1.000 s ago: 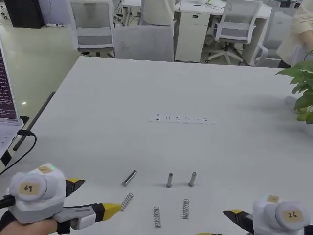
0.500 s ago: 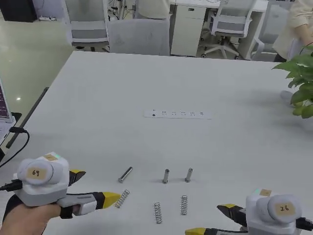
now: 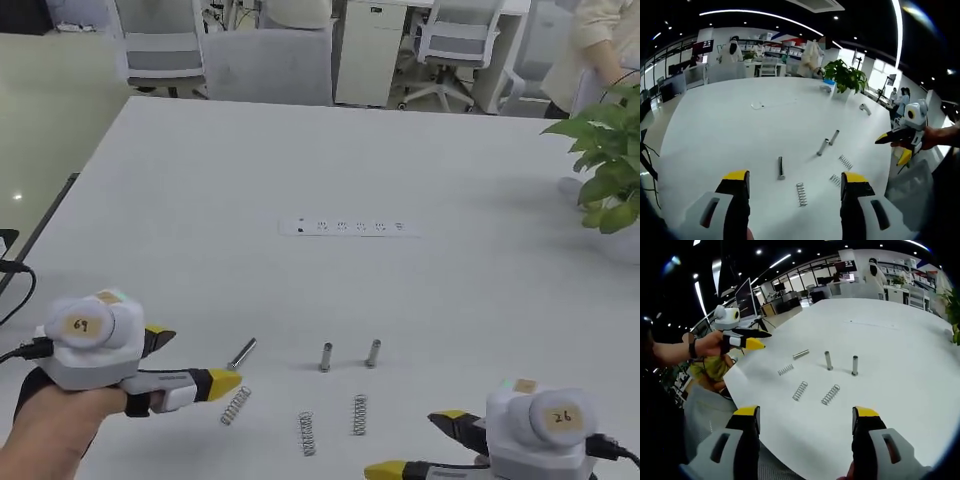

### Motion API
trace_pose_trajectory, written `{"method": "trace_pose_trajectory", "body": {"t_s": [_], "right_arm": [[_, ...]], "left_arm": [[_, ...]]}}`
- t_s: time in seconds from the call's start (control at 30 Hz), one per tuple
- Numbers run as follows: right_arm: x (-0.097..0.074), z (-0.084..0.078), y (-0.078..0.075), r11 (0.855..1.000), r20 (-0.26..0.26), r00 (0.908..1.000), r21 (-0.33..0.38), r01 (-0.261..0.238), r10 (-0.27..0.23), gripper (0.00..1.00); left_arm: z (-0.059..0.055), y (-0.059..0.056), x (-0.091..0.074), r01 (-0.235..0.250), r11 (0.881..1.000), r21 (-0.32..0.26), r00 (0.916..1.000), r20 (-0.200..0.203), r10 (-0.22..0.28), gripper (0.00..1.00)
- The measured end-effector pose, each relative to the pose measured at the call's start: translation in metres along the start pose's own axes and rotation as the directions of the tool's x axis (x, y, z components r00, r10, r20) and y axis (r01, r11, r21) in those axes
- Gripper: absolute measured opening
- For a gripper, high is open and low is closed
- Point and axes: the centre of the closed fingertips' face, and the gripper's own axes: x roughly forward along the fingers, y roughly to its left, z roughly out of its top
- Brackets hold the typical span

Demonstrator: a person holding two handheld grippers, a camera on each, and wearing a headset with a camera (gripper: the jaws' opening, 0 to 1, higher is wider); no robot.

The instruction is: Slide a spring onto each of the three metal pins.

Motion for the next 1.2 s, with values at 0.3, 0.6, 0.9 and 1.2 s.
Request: {"method": "trace_pose_trajectory", "body": {"t_s": [0.3,0.6,0.9,1.2], "right_arm": [[0.001,-0.002,0.000,1.000,-0.008,1.0000,0.004,-0.002,0.002,0.74],[0.004,-0.002,-0.002,1.000,-0.013,0.9999,0.010,-0.007,0.007,0.74],[0.008,-0.003,-0.001,1.000,-0.019,0.9997,0.013,-0.017,0.018,0.74],[0.008,-0.003,-0.003,1.000,-0.022,0.9996,0.017,-0.017,0.017,0.74]], "left_arm": [[-0.002,0.003,0.018,0.013,1.000,0.006,0.9995,-0.029,-0.012,0.69],[-0.005,0.011,0.036,0.001,1.000,0.027,0.9962,-0.087,0.002,0.65],[-0.004,0.009,0.049,0.003,1.000,0.030,0.9933,-0.116,0.000,0.60],[-0.004,0.011,0.059,-0.003,0.999,0.035,0.9900,-0.141,0.008,0.52]]}}
